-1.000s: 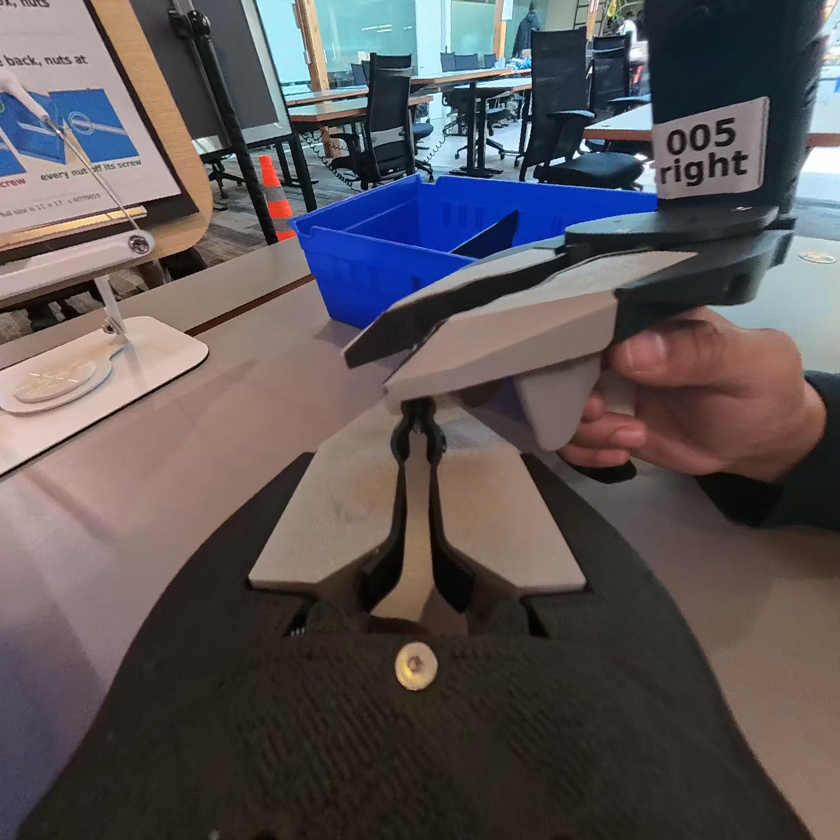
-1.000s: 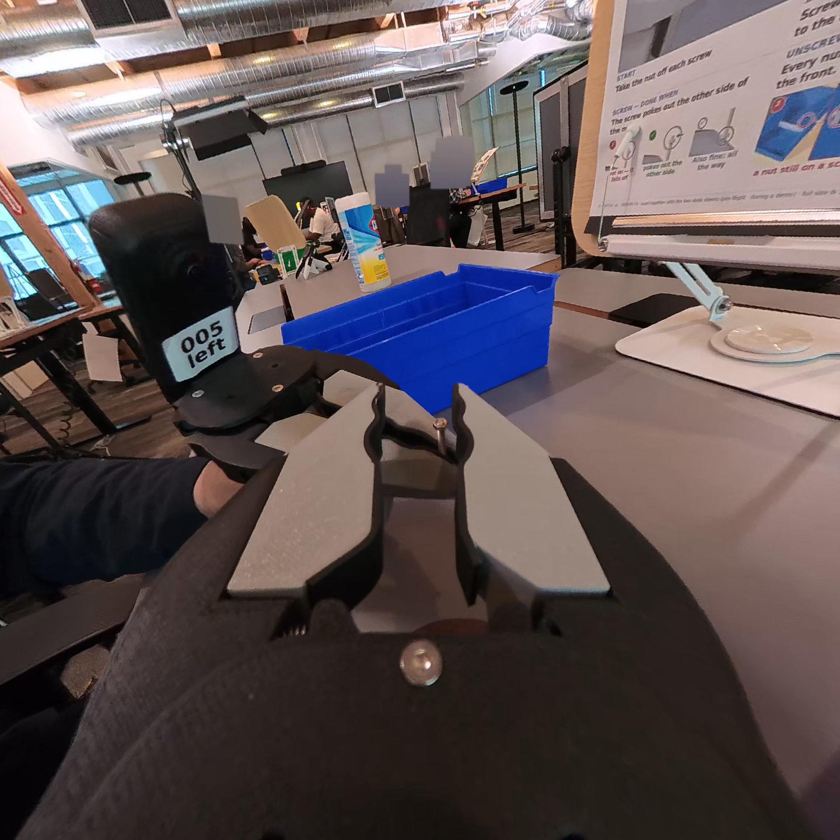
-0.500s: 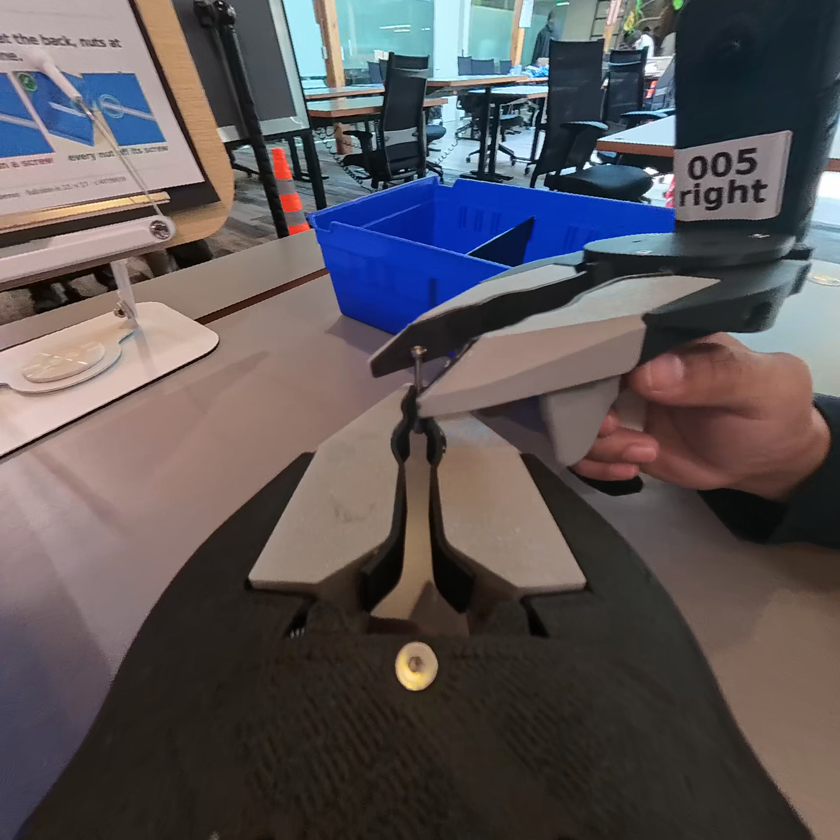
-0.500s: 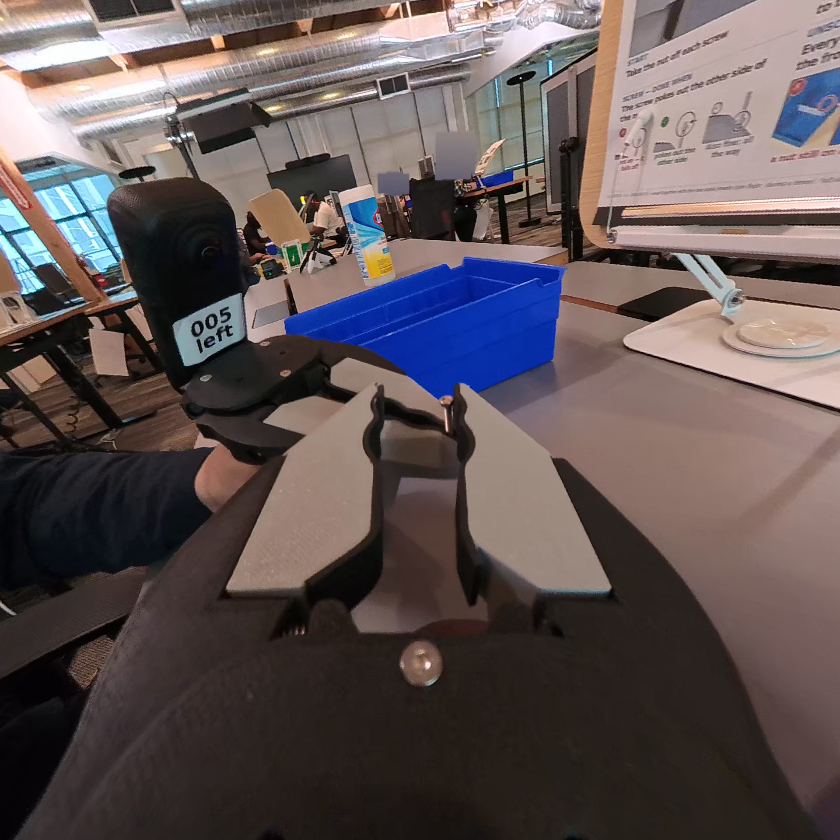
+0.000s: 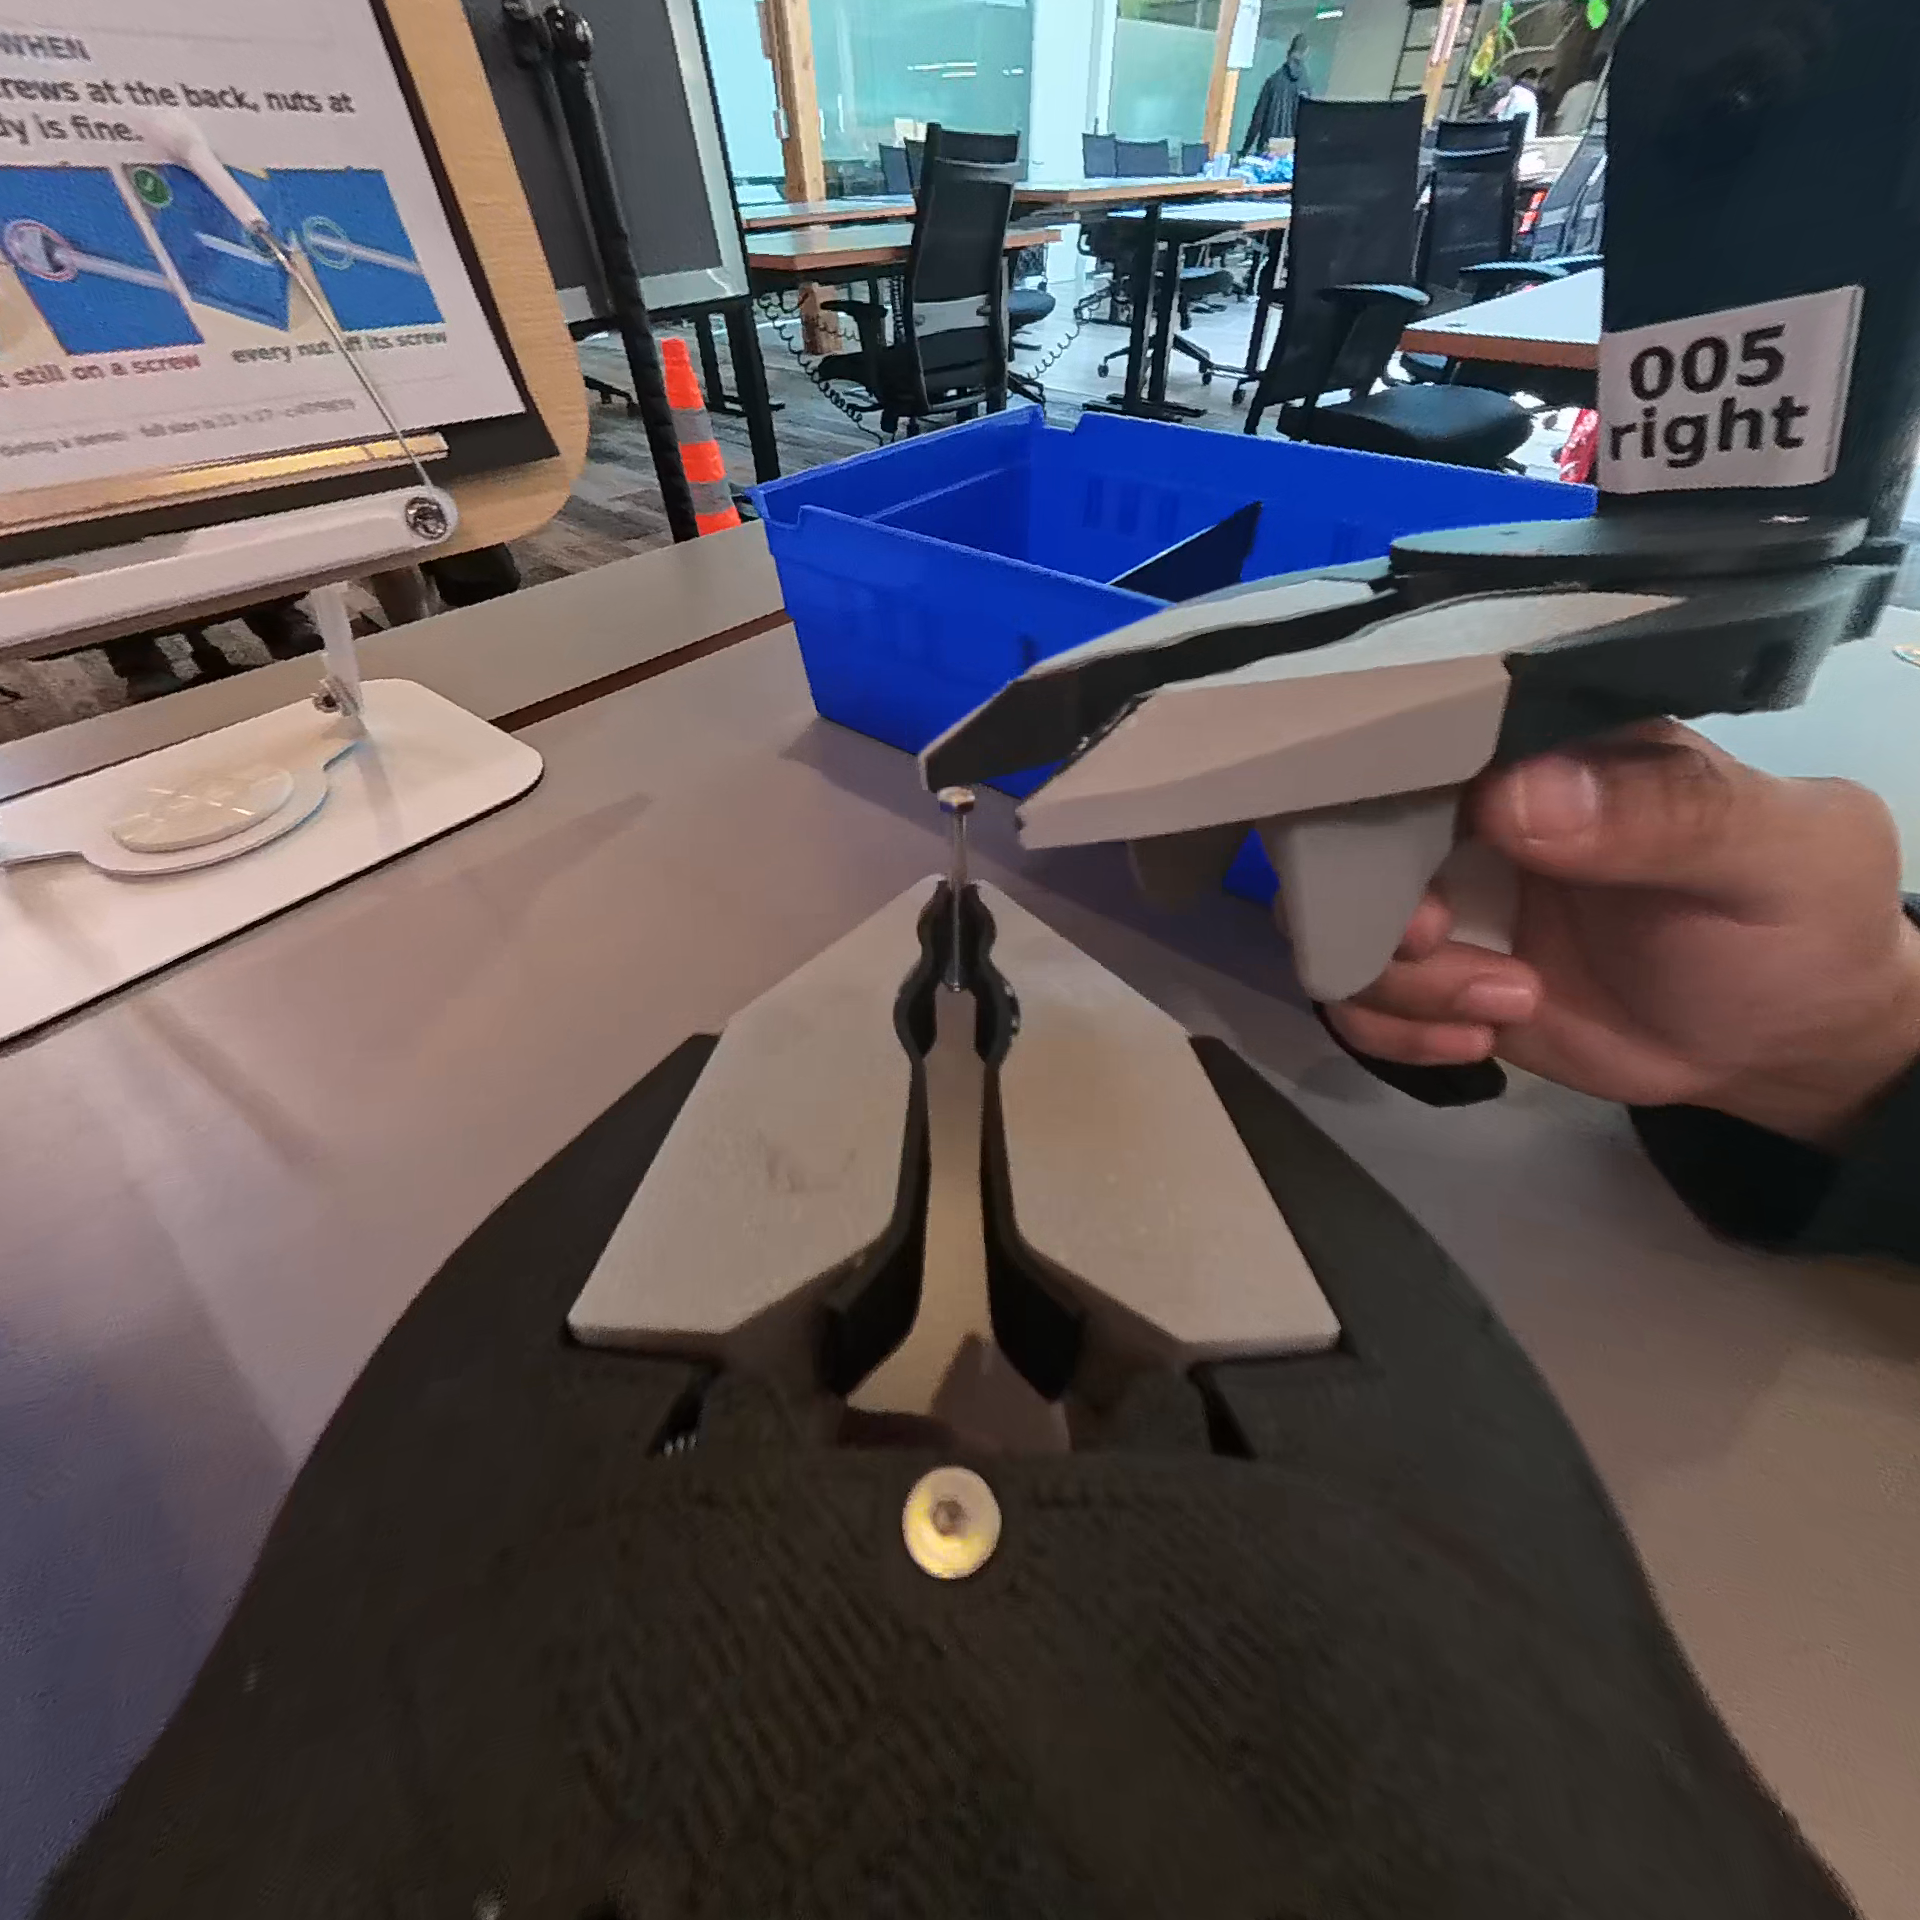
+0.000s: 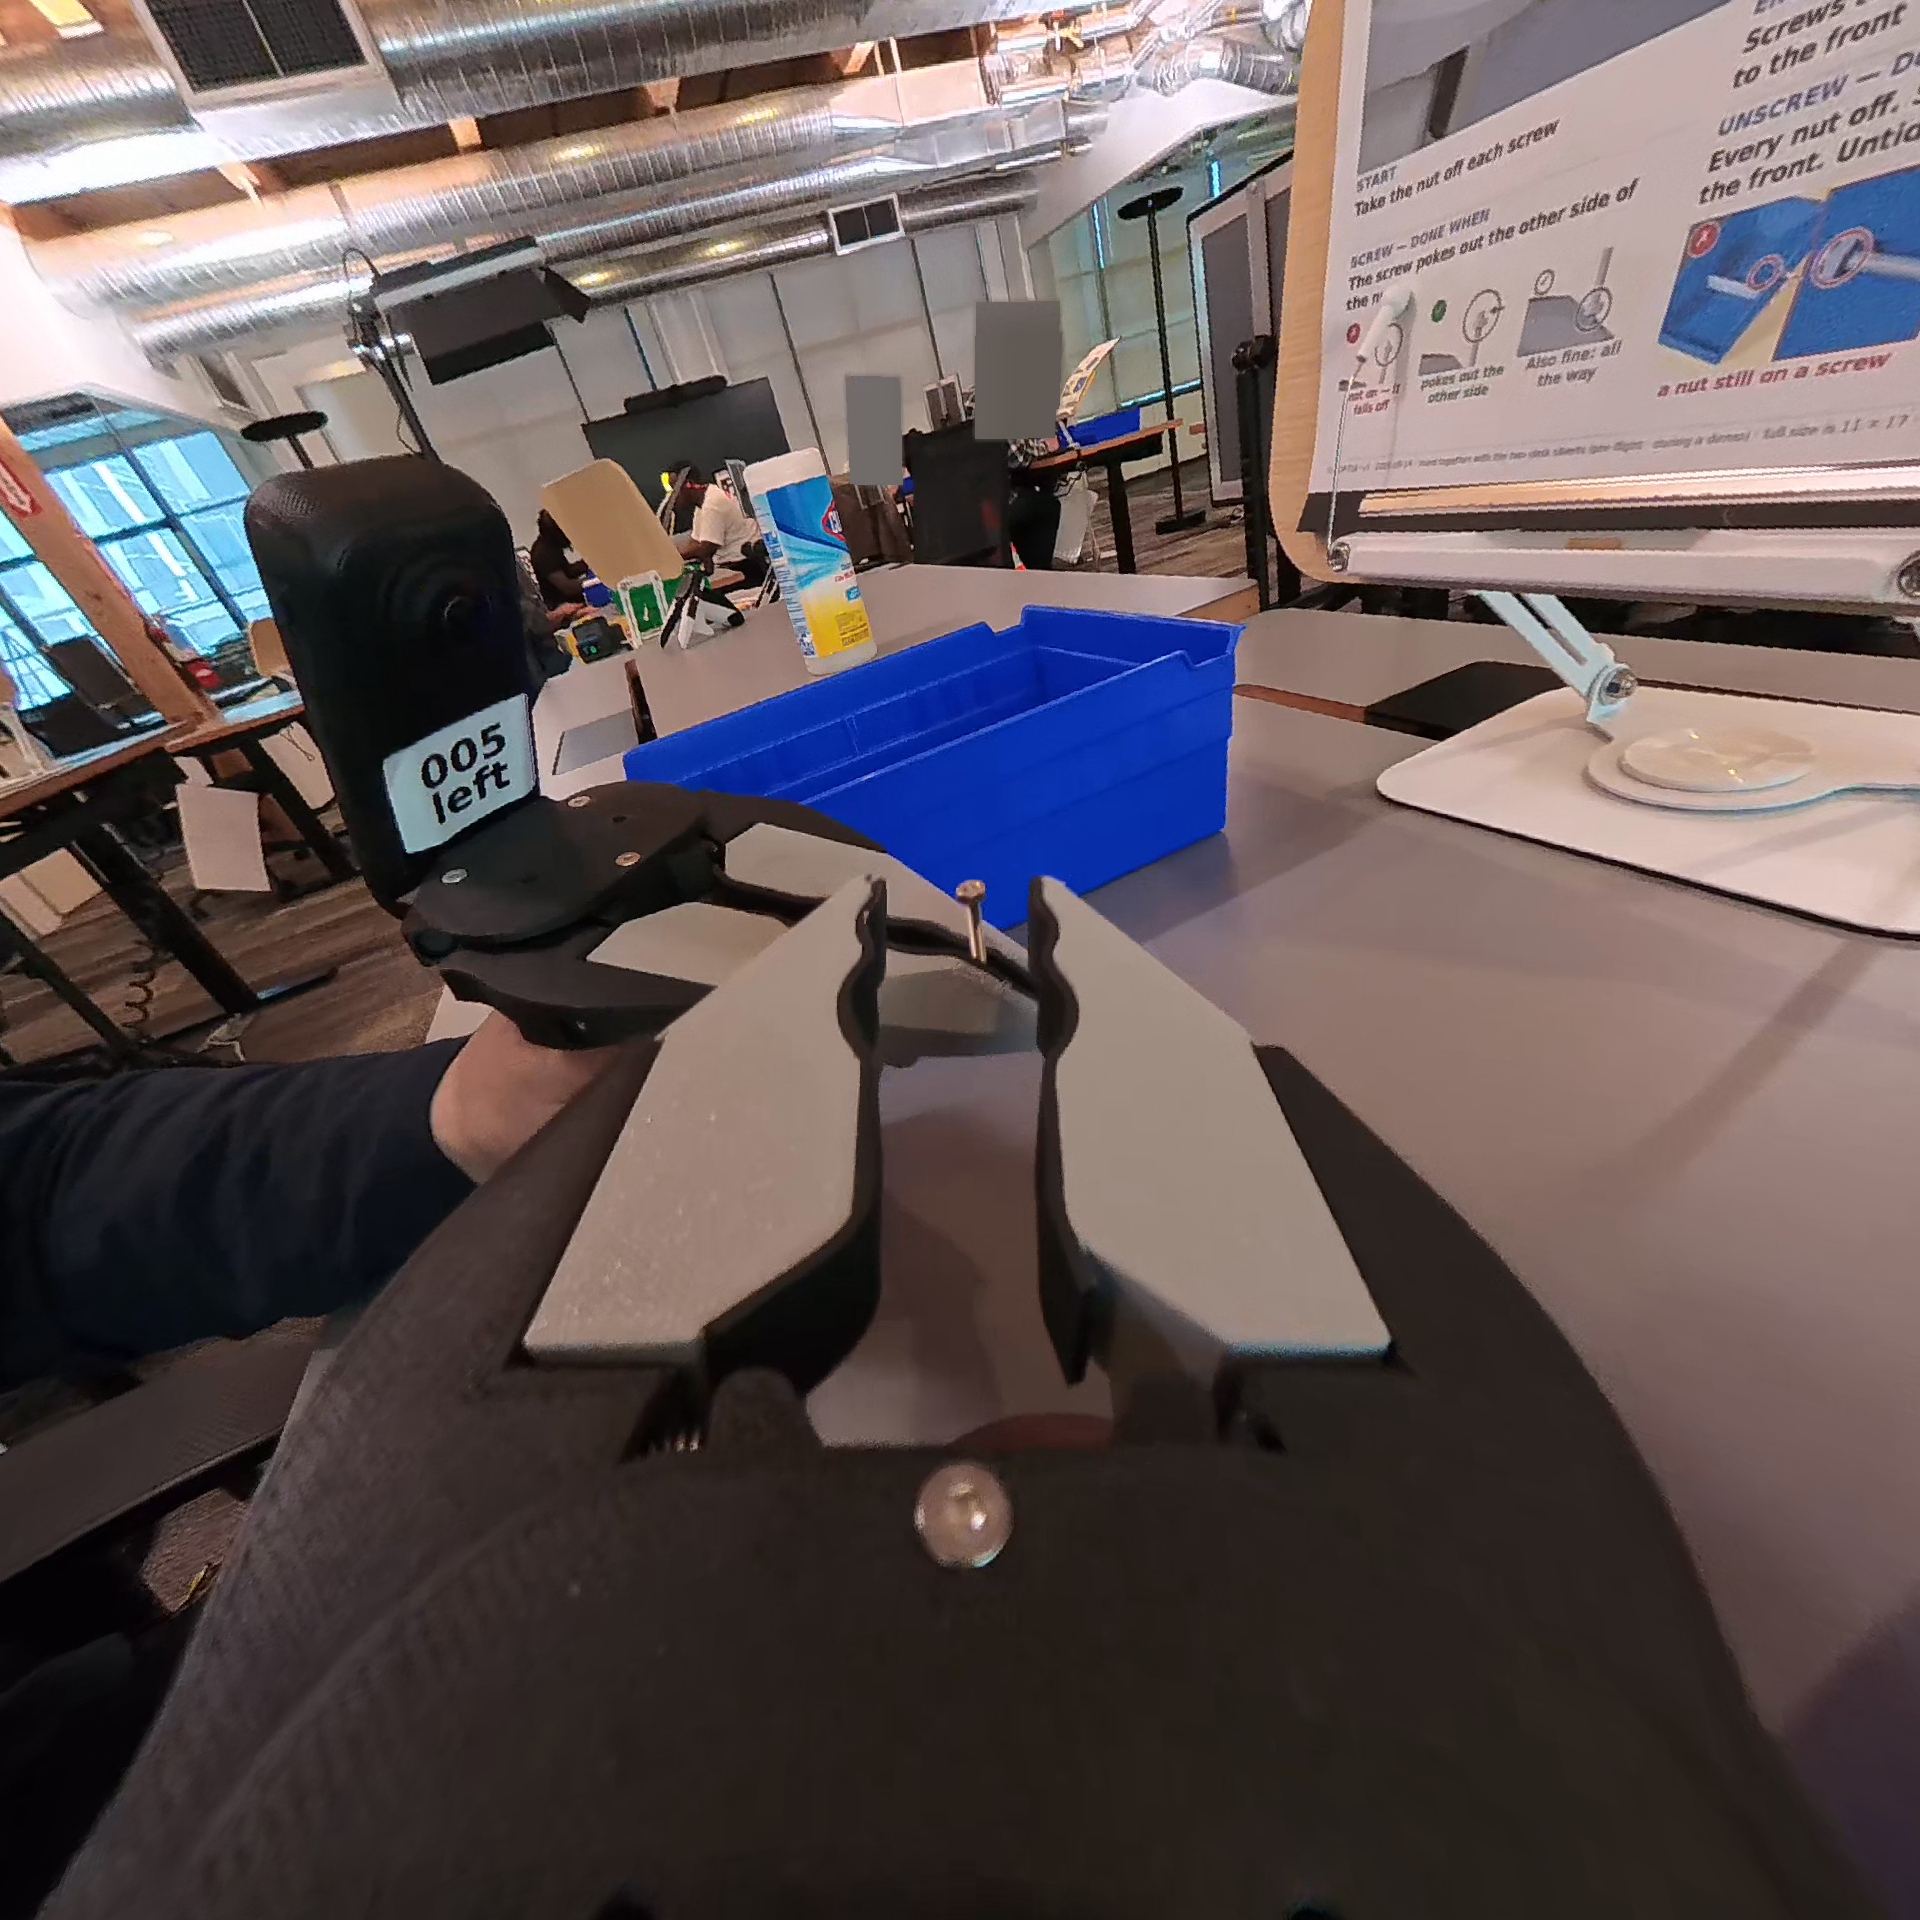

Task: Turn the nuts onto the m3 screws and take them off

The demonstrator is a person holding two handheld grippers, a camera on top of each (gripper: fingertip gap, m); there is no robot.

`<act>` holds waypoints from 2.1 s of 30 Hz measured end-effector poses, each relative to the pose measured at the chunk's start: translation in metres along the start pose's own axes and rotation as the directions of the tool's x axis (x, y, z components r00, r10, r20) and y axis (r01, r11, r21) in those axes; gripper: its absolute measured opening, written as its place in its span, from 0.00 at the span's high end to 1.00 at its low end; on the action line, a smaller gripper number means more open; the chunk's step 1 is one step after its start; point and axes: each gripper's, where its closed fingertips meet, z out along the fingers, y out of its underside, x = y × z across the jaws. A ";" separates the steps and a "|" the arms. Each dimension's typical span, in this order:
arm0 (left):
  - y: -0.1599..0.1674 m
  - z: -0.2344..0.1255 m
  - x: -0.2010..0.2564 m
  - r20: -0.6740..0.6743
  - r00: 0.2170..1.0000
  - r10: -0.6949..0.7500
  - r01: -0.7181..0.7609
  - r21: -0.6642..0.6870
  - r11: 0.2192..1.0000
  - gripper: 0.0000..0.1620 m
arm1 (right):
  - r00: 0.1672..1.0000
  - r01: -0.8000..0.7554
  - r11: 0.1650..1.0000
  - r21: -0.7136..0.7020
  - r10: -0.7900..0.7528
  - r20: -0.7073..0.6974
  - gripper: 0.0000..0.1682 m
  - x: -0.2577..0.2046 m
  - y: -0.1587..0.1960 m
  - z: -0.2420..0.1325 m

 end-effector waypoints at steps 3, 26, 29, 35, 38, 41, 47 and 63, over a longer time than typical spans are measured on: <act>0.001 0.001 -0.001 0.002 1.000 -0.004 0.004 -0.005 1.000 1.00 | 1.000 0.010 1.000 -0.016 -0.009 0.015 0.87 -0.004 0.004 0.003; 0.006 0.001 -0.001 0.007 1.000 0.012 -0.011 -0.028 1.000 1.00 | 0.997 0.082 0.996 -0.042 -0.082 -0.011 0.88 -0.004 0.007 0.004; 0.007 0.002 0.001 0.003 1.000 0.022 -0.022 -0.032 0.999 1.00 | 0.996 0.084 0.995 -0.048 -0.085 -0.011 0.88 -0.005 0.008 0.005; 0.005 0.003 0.006 -0.012 1.000 0.023 -0.023 -0.024 0.999 1.00 | 0.998 0.056 0.998 -0.031 -0.056 -0.002 0.91 -0.006 0.007 0.005; 0.005 0.003 0.009 -0.022 0.999 0.028 -0.028 -0.025 0.999 1.00 | 0.999 0.047 0.998 -0.035 -0.047 -0.008 0.95 -0.003 0.008 0.005; 0.005 0.003 0.012 -0.028 0.999 0.037 -0.037 -0.027 0.999 1.00 | 0.999 0.037 0.999 -0.037 -0.037 0.002 0.95 -0.004 0.009 0.006; 0.006 0.004 0.014 -0.036 0.999 0.040 -0.042 -0.029 0.999 1.00 | 0.999 0.039 0.998 -0.044 -0.039 0.000 0.97 -0.005 0.010 0.008; 0.009 0.004 0.002 -0.002 1.000 0.014 -0.014 -0.039 0.999 1.00 | 0.998 -0.003 1.000 -0.008 0.003 -0.057 0.90 0.010 0.001 -0.002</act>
